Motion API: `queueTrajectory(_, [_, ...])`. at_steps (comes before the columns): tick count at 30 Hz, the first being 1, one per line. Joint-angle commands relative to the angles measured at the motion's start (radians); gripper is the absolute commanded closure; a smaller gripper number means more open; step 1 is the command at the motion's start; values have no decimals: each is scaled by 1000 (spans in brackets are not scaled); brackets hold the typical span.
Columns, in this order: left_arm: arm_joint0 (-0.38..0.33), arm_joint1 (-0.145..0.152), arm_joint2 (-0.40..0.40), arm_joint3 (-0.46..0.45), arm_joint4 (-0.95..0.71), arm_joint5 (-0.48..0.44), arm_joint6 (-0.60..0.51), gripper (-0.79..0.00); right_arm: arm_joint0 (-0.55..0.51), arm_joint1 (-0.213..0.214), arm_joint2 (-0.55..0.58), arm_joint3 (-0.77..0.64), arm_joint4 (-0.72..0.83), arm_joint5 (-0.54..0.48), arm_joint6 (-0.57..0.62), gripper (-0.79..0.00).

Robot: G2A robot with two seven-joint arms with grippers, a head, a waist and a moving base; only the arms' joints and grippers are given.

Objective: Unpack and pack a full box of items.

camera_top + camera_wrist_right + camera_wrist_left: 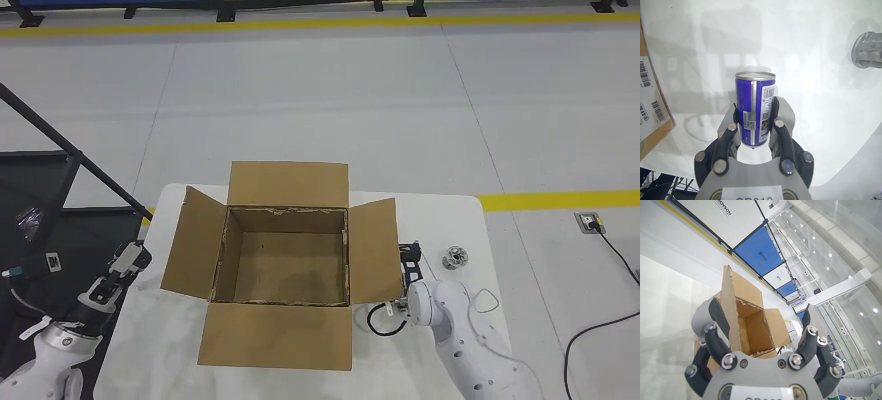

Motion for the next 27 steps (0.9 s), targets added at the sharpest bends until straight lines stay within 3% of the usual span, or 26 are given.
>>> queueTrajectory(1, [2, 0, -1, -1, 2, -1, 2, -785, -10, 1, 16, -19, 2, 15, -13, 0])
queueTrajectory(6, [8, 1, -6, -4, 2, -4, 1, -785, -76, 13, 90, -166, -28, 59, -37, 0])
queueTrajectory(11, [14, 1, -15, -7, 1, -8, 0, -785, -173, 26, 175, -449, -134, 156, -91, 0])
queueTrajectory(17, [26, 1, -29, -8, -11, -13, 8, -785, -229, 26, 176, -712, -246, 167, -150, 0])
queueTrajectory(22, [43, 1, -43, 0, -31, -22, 14, -785, -116, 9, 68, -705, -277, 127, -150, 0])
queueTrajectory(27, [59, 0, -64, 14, -48, -31, 21, -785, 124, -32, -108, -487, -194, 35, -105, 0])
